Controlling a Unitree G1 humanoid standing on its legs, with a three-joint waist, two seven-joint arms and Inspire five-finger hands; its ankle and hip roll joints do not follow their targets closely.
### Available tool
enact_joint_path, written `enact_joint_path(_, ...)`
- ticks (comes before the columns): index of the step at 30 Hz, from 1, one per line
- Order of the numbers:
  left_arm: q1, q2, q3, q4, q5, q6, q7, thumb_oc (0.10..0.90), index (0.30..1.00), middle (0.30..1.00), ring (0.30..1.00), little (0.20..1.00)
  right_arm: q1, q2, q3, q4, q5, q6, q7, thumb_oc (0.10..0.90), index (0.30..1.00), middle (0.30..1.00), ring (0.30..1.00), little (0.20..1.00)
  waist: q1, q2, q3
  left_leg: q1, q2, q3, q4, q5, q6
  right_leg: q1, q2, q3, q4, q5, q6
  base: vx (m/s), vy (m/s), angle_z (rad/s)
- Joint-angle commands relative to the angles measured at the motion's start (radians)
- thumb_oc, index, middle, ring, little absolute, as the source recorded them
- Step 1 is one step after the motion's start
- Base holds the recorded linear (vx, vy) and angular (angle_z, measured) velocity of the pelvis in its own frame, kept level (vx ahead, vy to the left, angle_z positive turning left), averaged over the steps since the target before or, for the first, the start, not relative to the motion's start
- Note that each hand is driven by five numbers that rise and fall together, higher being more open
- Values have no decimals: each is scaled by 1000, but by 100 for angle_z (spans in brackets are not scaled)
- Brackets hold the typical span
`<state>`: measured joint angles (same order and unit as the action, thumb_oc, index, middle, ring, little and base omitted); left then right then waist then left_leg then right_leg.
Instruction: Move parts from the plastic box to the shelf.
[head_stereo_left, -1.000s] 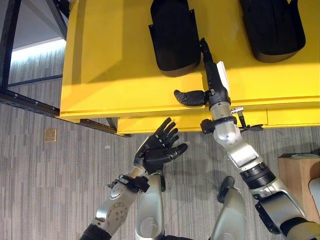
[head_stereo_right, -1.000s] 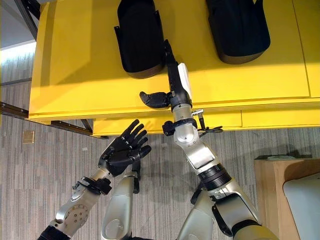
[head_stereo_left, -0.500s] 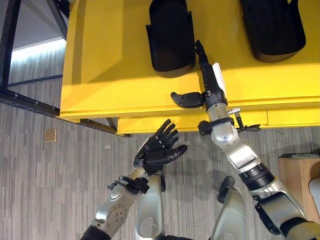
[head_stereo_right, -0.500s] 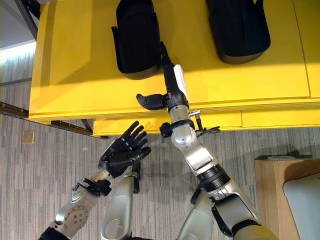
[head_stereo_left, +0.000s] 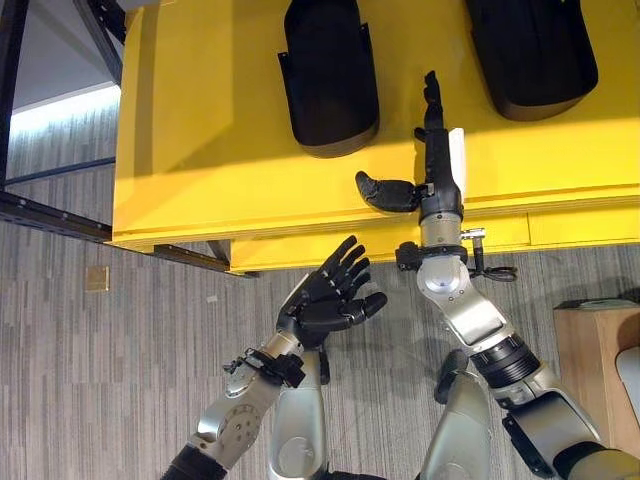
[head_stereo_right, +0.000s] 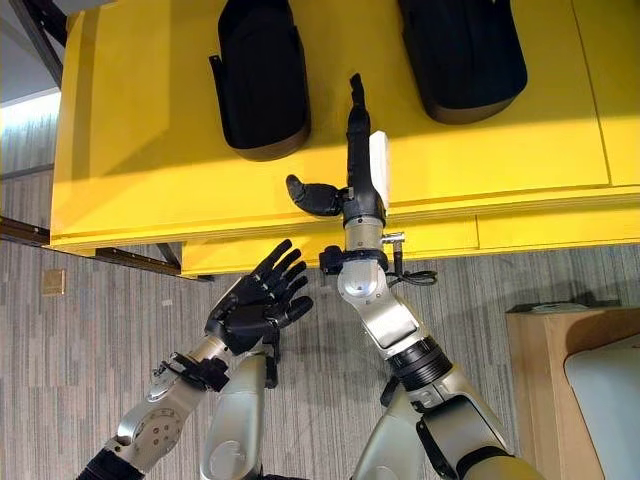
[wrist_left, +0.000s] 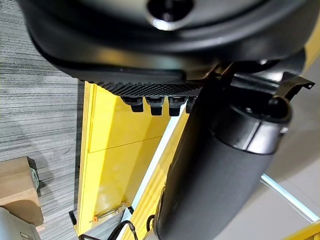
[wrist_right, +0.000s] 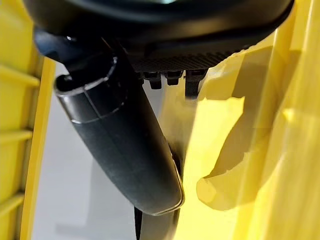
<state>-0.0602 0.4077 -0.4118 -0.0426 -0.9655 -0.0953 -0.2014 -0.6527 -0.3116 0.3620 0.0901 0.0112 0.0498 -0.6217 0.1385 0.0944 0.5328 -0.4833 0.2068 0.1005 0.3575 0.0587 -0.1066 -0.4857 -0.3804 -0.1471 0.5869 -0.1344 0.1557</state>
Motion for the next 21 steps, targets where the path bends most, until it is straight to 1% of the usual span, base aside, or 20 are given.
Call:
enact_joint_path(1, -8, -23, -3, -174, 25, -103, -23, 900, 1000, 1000, 1000, 1000, -77, 23, -94, -146, -38, -175, -43, 900, 1000, 1000, 1000, 1000, 4, 24, -13, 42, -44, 36, 29, -104, 75, 20, 96, -31, 31, -36, -107, 0, 0, 0)
enact_joint_path(3, -2, -21, -2, -171, 24, -108, -25, 900, 1000, 1000, 1000, 1000, -73, 26, -103, -170, -13, -182, -16, 900, 1000, 1000, 1000, 1000, 1, 25, -13, 48, -44, 38, 26, -104, 74, 24, 98, -30, 31, -37, -107, 0, 0, 0)
enact_joint_path(4, 2, -21, -1, -167, 28, -112, -28, 900, 1000, 1000, 1000, 1000, -69, 28, -103, -184, -5, -197, 5, 900, 1000, 1000, 1000, 1000, -1, 25, -13, 51, -44, 39, 24, -104, 73, 26, 100, -28, 30, -37, -107, 0, 0, 0)
enact_joint_path(7, 6, -22, -1, -160, 33, -120, -32, 900, 1000, 1000, 1000, 1000, -55, 29, -95, -214, -6, -208, 30, 900, 1000, 1000, 1000, 1000, -4, 25, -13, 59, -44, 42, 18, -102, 72, 31, 102, -27, 28, -37, -106, 4, -11, 0)
enact_joint_path(10, 19, -27, 12, -144, 32, -122, -31, 900, 1000, 1000, 1000, 1000, -3, 32, -62, -286, 19, -229, 114, 900, 1000, 1000, 1000, 1000, -15, 22, -13, 101, -42, 52, -10, -95, 70, 66, 105, -25, 4, -33, -104, 19, -78, -2)
enact_joint_path(11, 33, -32, 28, -132, 41, -114, 1, 900, 1000, 1000, 1000, 1000, 53, 19, -50, -338, 31, -243, 179, 900, 1000, 1000, 1000, 1000, -23, 19, -13, 133, -39, 55, -29, -91, 68, 92, 105, -25, -9, -31, -100, 13, -104, -6)
enact_joint_path(13, 43, -35, 38, -111, 51, -129, 44, 900, 1000, 1000, 1000, 1000, 85, 11, -34, -364, 54, -259, 218, 900, 1000, 1000, 1000, 1000, -27, 18, -13, 156, -34, 59, -41, -85, 67, 110, 107, -24, -17, -30, -99, 9, -111, -8)
enact_joint_path(14, 54, -38, 54, -95, 54, -135, 87, 900, 1000, 1000, 1000, 1000, 124, 1, -24, -398, 68, -267, 266, 900, 1000, 1000, 1000, 1000, -32, 16, -13, 179, -28, 59, -51, -83, 64, 131, 107, -26, -22, -32, -99, 4, -175, -8)
enact_joint_path(15, 66, -40, 78, -67, 113, -155, 151, 900, 1000, 1000, 1000, 1000, 138, -3, -1, -426, 72, -272, 308, 900, 1000, 1000, 1000, 1000, -36, 12, -13, 203, -23, 60, -62, -79, 60, 152, 109, -26, -28, -34, -99, 17, -198, -9)
enact_joint_path(16, 70, -36, 99, -45, 141, -165, 164, 900, 1000, 1000, 1000, 1000, 149, -3, 14, -456, 81, -259, 329, 900, 1000, 1000, 1000, 1000, -36, 9, -20, 222, -15, 58, -75, -74, 55, 167, 113, -28, -33, -38, -101, 36, -216, -8)
enact_joint_path(17, 82, -28, 118, -36, 126, -175, 159, 900, 1000, 1000, 1000, 1000, 163, -17, 21, -475, 94, -255, 352, 900, 1000, 1000, 1000, 1000, -35, 5, -34, 239, -8, 53, -88, -68, 50, 185, 116, -35, -39, -44, -104, 58, -258, -10)
enact_joint_path(18, 110, -24, 149, -44, 92, -178, 163, 900, 1000, 1000, 1000, 1000, 169, -38, 31, -500, 108, -208, 403, 900, 1000, 1000, 1000, 1000, -27, 4, -58, 257, 5, 48, -108, -59, 44, 203, 124, -41, -51, -52, -112, 40, -245, -7)
enact_joint_path(19, 119, -21, 157, -45, 90, -189, 168, 900, 1000, 1000, 1000, 1000, 168, -44, 35, -505, 108, -194, 418, 900, 1000, 1000, 1000, 1000, -25, 3, -63, 263, 9, 47, -114, -56, 42, 209, 126, -42, -55, -54, -114, 30, -304, -2)
enact_joint_path(21, 157, -16, 199, -41, 118, -175, 158, 900, 1000, 1000, 1000, 1000, 162, -78, 58, -501, 99, -122, 470, 900, 1000, 1000, 1000, 1000, -1, -3, -100, 296, 40, 28, -158, -26, 25, 247, 141, -62, -68, -67, -127, 45, -279, -2)
